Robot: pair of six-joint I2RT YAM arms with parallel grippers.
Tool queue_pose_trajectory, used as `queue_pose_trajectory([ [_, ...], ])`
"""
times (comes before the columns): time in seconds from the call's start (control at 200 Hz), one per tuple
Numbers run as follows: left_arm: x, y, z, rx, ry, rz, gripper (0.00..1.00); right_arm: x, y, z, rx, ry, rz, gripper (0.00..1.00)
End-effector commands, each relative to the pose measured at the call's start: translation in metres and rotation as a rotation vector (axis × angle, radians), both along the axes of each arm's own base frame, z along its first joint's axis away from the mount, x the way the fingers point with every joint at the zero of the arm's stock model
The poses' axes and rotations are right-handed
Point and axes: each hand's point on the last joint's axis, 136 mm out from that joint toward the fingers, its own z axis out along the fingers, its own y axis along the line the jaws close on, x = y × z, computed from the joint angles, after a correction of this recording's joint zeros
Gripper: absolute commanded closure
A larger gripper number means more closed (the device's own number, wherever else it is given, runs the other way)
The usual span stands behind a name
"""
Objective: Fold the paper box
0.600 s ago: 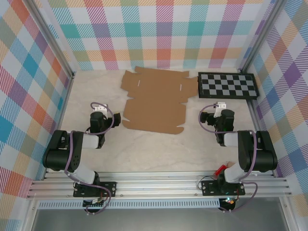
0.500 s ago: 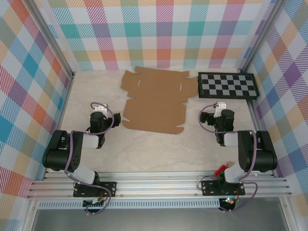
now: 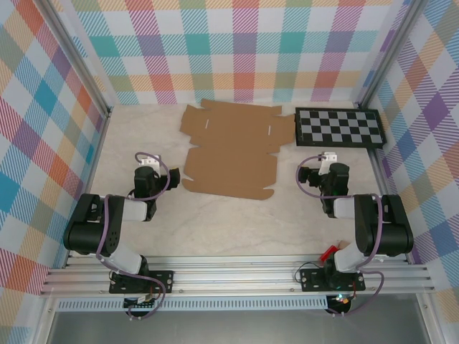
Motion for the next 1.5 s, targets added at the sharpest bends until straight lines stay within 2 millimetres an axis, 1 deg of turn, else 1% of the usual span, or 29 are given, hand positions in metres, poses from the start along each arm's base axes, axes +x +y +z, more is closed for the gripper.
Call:
queue_pose_trajectory([
  [0.0,0.005,0.004,0.008,0.005,-0.027,-0.005,0.0,0.006,0.005,0.013,-0.003,-0.043,0.026,0.0],
  [0.535,0.005,0.007,0.008,-0.011,-0.024,0.001,0.0,0.006,0.005,0.013,-0.001,-0.04,0.024,0.0],
  [0.6,0.007,0.006,0.015,0.006,-0.015,0.011,0.0,0.007,0.007,0.014,-0.001,-0.037,0.04,0.0],
  [0.62,0.007,0.006,0.02,0.013,-0.003,0.017,0.0,0.007,0.009,0.016,-0.001,-0.031,0.055,0.0],
  [0.63,0.009,0.006,0.026,0.014,-0.009,0.02,0.0,0.008,0.011,0.019,-0.001,-0.034,0.063,0.0],
  [0.635,0.008,0.007,0.025,0.017,0.005,0.024,0.0,0.008,0.011,0.02,-0.001,-0.031,0.066,0.0],
  [0.65,0.009,0.008,0.032,0.018,0.011,0.034,0.0,0.009,0.013,0.025,-0.001,-0.027,0.079,0.0],
  [0.66,0.007,0.009,0.032,0.021,0.033,0.042,0.0,0.007,0.014,0.023,0.0,0.001,0.085,0.0],
  [0.705,0.009,0.016,0.048,0.019,0.048,0.094,0.0,0.01,0.015,0.035,0.001,0.059,0.084,0.0],
  [0.755,0.011,0.023,0.066,-0.041,0.033,0.161,0.0,0.014,0.012,0.054,0.017,0.084,0.038,0.0],
  [0.805,0.015,0.02,0.082,-0.084,0.026,0.157,0.0,0.02,0.01,0.075,0.042,0.073,0.012,0.0],
  [0.86,0.021,0.019,0.092,-0.104,0.045,0.163,0.0,0.026,0.009,0.097,0.058,0.068,-0.008,0.0],
  [0.9,0.028,0.021,0.094,-0.122,0.078,0.177,0.0,0.032,0.007,0.108,0.061,0.078,-0.021,0.0],
  [0.92,0.032,0.02,0.095,-0.147,0.101,0.175,0.0,0.035,0.008,0.111,0.06,0.098,-0.022,0.0],
  [0.985,0.051,0.014,0.09,-0.252,0.205,0.13,0.0,0.046,0.012,0.117,0.063,0.158,-0.007,0.0],
  [1.05,0.07,0.005,0.082,-0.327,0.3,0.079,0.0,0.058,0.016,0.116,0.069,0.21,0.003,0.0],
  [1.12,0.091,-0.013,0.072,-0.373,0.379,-0.011,0.0,0.069,0.021,0.119,0.087,0.229,0.005,0.0],
  [1.145,0.1,-0.019,0.066,-0.391,0.404,-0.042,0.0,0.073,0.023,0.12,0.094,0.23,0.009,0.0],
  [1.175,0.104,-0.026,0.056,-0.411,0.46,-0.07,0.01,0.076,0.028,0.12,0.102,0.232,0.018,0.0],
  [1.22,0.118,-0.034,0.046,-0.432,0.501,-0.116,0.06,0.08,0.035,0.12,0.116,0.237,0.039,0.0],
  [1.28,0.136,-0.038,0.035,-0.442,0.532,-0.143,0.13,0.082,0.046,0.117,0.124,0.252,0.071,0.0],
  [1.315,0.146,-0.038,0.029,-0.441,0.539,-0.147,0.15,0.083,0.052,0.114,0.125,0.262,0.087,0.0],
  [1.38,0.165,-0.036,0.018,-0.436,0.549,-0.139,0.16,0.083,0.065,0.108,0.122,0.277,0.125,0.0],
  [1.495,0.187,-0.032,0.0,-0.424,0.569,-0.111,0.17,0.08,0.083,0.1,0.115,0.297,0.189,0.0],
])
